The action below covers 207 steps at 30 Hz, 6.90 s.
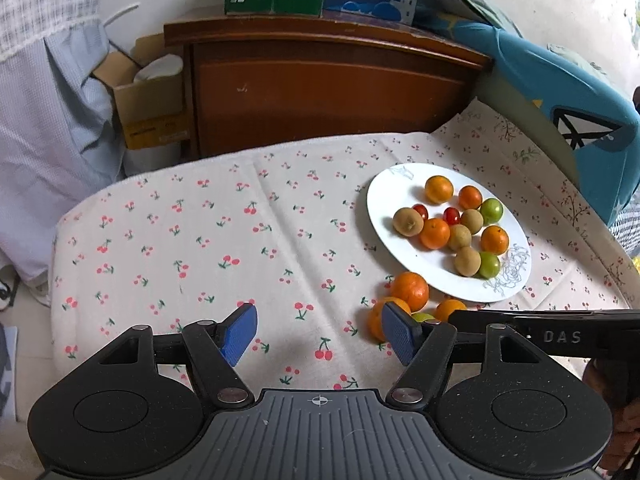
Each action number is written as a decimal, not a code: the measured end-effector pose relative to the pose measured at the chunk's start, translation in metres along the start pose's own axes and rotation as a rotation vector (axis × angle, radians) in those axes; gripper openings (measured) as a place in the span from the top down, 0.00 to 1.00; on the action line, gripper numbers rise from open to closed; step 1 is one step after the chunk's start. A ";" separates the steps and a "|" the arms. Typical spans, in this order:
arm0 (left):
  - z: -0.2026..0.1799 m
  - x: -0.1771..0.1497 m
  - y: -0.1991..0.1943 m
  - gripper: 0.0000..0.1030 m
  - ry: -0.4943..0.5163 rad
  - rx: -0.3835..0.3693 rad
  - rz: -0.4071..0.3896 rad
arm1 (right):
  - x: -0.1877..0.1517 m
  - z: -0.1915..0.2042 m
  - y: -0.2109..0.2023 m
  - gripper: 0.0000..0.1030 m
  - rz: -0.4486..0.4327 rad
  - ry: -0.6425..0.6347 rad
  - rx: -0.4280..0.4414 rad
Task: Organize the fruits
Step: 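Withdraw both tools from the plate toward the remaining fruits, then grasp a mandarin with the left tool while the right tool grasps another mandarin, then carry both mandarins up over the white plate, then lower both mandarins onto the plate and open both tools, then withdraw both tools from the plate toward the last fruits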
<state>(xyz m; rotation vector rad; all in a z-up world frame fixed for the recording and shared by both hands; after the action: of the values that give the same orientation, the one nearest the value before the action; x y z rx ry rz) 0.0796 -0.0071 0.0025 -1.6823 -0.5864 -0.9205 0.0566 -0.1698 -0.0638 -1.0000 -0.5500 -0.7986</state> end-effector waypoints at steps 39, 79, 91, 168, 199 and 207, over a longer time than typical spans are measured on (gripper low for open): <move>-0.034 -0.015 0.041 0.62 -0.130 -0.176 0.093 | -0.009 -0.008 -0.025 0.72 0.038 -0.078 0.004; -0.034 -0.007 0.026 0.74 -0.127 -0.141 0.041 | -0.002 -0.001 -0.030 0.73 0.024 -0.089 0.014; -0.033 0.006 0.003 0.74 -0.119 -0.119 -0.010 | 0.003 0.001 -0.039 0.80 0.010 -0.092 0.015; -0.085 0.042 0.049 0.74 -0.127 -0.197 -0.044 | 0.098 -0.080 -0.024 0.71 -0.108 0.120 -0.138; -0.052 0.071 0.008 0.37 -0.133 -0.059 -0.127 | 0.078 -0.036 -0.039 0.67 -0.105 0.005 -0.051; -0.034 0.065 -0.004 0.37 -0.137 -0.010 -0.120 | 0.017 -0.013 -0.040 0.67 0.025 -0.093 -0.014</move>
<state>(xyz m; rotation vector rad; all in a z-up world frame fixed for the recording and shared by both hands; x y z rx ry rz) 0.1046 -0.0431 0.0621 -1.7441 -0.7834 -0.8988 0.0356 -0.1996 -0.0366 -1.0586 -0.6111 -0.7377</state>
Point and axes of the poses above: each gripper's, at about its wrist camera, not at the fingertips, and y roughly the way its jaws point, z to its left, x to its top, the point moved 7 cm from there along y, roughly the way its jaws point, and after that the axes turned 12 degrees about -z, right-handed, at the moved point
